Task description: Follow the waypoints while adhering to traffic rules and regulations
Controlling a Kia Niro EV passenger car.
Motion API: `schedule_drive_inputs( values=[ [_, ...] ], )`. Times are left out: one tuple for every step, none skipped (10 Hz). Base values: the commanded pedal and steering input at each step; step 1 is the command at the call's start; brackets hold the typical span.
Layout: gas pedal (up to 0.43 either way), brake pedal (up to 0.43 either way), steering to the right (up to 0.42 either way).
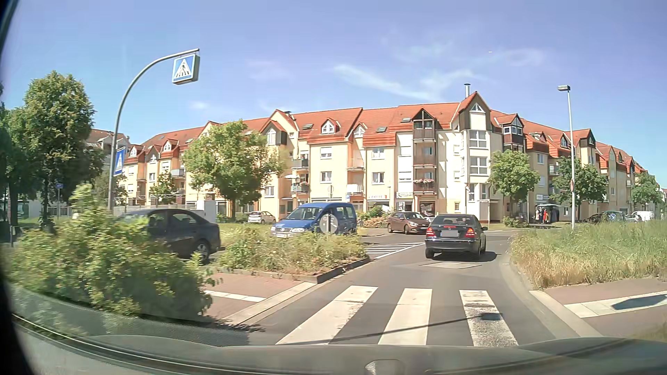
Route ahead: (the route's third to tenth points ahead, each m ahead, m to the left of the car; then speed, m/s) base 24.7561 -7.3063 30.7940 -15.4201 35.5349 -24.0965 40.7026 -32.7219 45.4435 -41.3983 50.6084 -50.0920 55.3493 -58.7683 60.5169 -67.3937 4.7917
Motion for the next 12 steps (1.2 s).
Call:
schedule_drive_inputs(
  values=[
    [0.197, 0.030, 0.231],
    [0.189, 0.030, 0.193],
    [0.189, 0.030, 0.167],
    [0.177, 0.030, 0.145],
    [0.130, 0.030, 0.125],
    [0.079, 0.030, 0.106],
    [0.039, 0.030, 0.090],
    [0.020, 0.030, 0.084],
    [0.020, 0.030, 0.081],
    [0.020, 0.030, 0.077],
    [0.020, 0.030, 0.071],
    [0.028, 0.030, 0.066]
  ],
)
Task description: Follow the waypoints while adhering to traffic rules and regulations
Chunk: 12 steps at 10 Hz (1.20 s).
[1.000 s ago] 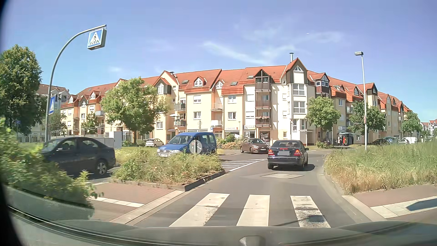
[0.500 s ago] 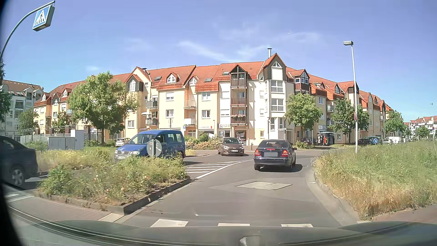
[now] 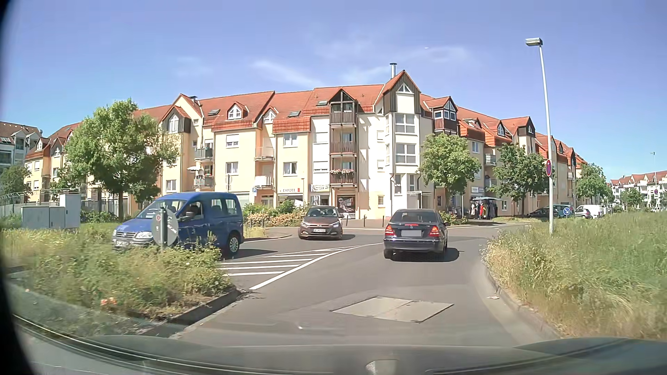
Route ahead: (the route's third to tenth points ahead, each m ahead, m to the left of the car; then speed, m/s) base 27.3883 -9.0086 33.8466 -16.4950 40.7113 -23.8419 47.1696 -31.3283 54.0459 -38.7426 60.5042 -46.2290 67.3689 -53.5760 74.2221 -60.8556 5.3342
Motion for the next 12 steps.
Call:
schedule_drive_inputs(
  values=[
    [0.028, 0.030, 0.059],
    [0.028, 0.030, 0.054],
    [0.028, 0.030, 0.054],
    [0.028, 0.030, 0.055],
    [0.028, 0.030, 0.058],
    [0.020, 0.030, 0.063],
    [0.020, 0.030, 0.067],
    [0.028, 0.030, 0.073],
    [0.028, 0.030, 0.080],
    [0.039, 0.030, 0.086],
    [0.039, 0.030, 0.092],
    [0.079, 0.030, 0.097]
  ],
)
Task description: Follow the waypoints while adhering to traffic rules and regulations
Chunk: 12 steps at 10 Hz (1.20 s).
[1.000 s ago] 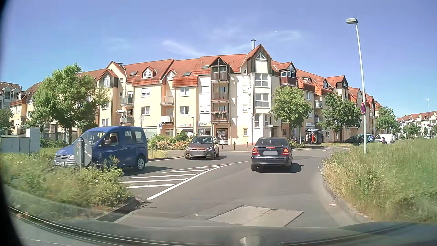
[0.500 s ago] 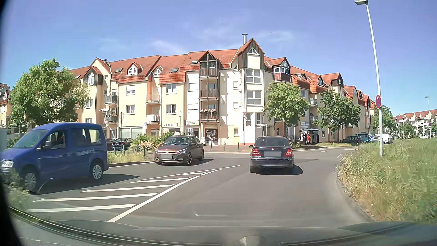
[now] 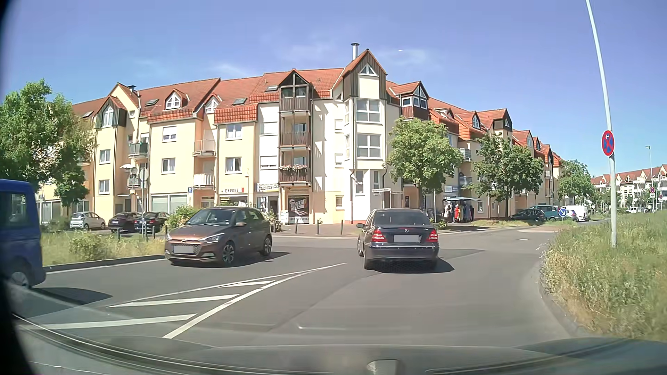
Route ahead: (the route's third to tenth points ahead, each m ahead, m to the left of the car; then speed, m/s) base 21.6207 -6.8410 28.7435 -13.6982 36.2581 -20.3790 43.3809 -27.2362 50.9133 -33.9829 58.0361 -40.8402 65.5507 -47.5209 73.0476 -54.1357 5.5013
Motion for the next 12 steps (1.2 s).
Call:
schedule_drive_inputs(
  values=[
    [0.079, 0.030, 0.107],
    [0.079, 0.030, 0.115],
    [0.110, 0.030, 0.126],
    [0.110, 0.030, 0.138],
    [0.110, 0.030, 0.158],
    [0.130, 0.030, 0.179],
    [0.138, 0.030, 0.196],
    [0.157, 0.030, 0.204],
    [0.177, 0.030, 0.210],
    [0.209, 0.030, 0.211],
    [0.209, 0.030, 0.211],
    [0.209, 0.030, 0.211]
  ],
)
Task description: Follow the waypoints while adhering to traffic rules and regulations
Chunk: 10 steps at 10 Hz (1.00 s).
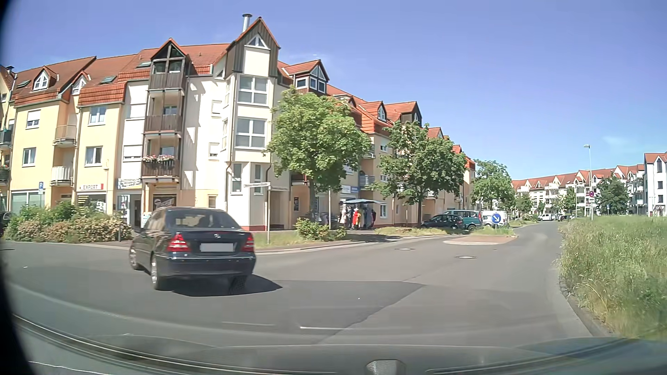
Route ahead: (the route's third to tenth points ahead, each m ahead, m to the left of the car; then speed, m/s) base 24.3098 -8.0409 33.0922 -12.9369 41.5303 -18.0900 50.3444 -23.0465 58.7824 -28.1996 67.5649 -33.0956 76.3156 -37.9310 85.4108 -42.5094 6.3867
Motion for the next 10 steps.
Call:
schedule_drive_inputs(
  values=[
    [0.209, 0.030, 0.210],
    [0.209, 0.030, 0.210],
    [0.209, 0.030, 0.211],
    [0.209, 0.030, 0.211],
    [0.209, 0.030, 0.211],
    [0.209, 0.030, 0.211],
    [0.209, 0.030, 0.210],
    [0.209, 0.030, 0.208],
    [0.209, 0.030, 0.205],
    [0.209, 0.030, 0.199]
  ],
)
